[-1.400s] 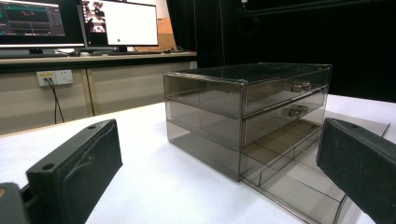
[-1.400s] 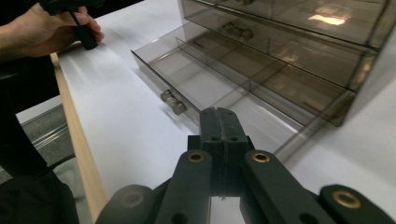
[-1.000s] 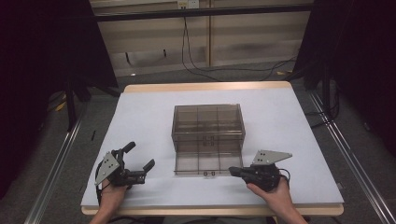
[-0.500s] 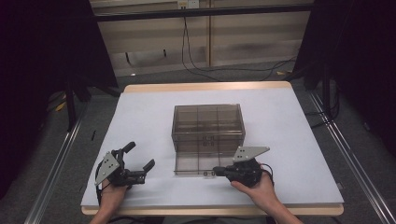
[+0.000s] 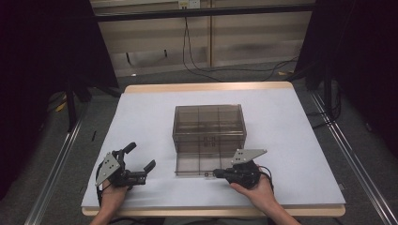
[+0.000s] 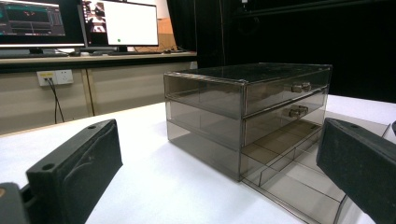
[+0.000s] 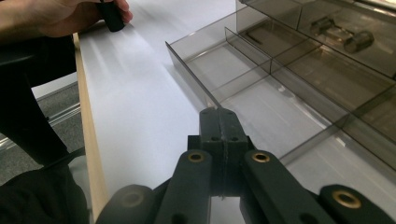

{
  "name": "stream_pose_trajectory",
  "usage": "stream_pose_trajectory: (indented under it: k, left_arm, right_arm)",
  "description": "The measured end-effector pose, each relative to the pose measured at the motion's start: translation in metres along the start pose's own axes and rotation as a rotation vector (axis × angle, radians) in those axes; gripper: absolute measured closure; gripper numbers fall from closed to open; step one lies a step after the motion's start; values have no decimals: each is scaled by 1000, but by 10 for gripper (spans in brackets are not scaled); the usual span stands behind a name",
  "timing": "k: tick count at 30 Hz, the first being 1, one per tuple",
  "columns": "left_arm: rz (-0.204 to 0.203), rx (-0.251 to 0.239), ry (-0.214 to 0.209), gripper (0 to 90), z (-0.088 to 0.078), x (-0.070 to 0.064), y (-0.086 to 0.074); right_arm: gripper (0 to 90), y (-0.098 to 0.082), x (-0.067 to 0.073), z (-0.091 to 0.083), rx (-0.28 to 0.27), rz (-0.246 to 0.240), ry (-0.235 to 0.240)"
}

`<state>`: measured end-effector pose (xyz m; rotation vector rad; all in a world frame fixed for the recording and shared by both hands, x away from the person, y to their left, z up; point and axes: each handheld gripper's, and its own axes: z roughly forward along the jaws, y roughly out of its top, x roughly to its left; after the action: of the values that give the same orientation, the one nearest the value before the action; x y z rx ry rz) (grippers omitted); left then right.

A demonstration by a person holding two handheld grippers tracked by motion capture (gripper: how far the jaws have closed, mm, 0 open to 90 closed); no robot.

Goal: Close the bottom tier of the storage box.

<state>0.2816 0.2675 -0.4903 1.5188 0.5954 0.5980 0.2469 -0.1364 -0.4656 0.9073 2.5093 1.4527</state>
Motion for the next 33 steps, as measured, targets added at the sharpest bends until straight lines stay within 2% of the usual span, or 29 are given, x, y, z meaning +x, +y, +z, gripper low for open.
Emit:
stream_pose_trajectory:
  k: [9,21,33]
  left_arm:
    - [0,-1,0,0,0,0,0]
    - [0,-1,0,0,0,0,0]
    - [0,0,0,0,0,0,0]
  right_arm:
    - [900,-5,-3,7,45,8,-7]
    - [900,-5,-9,11,71,11,-33]
    - [900,-4,-9,15,78,18,-24]
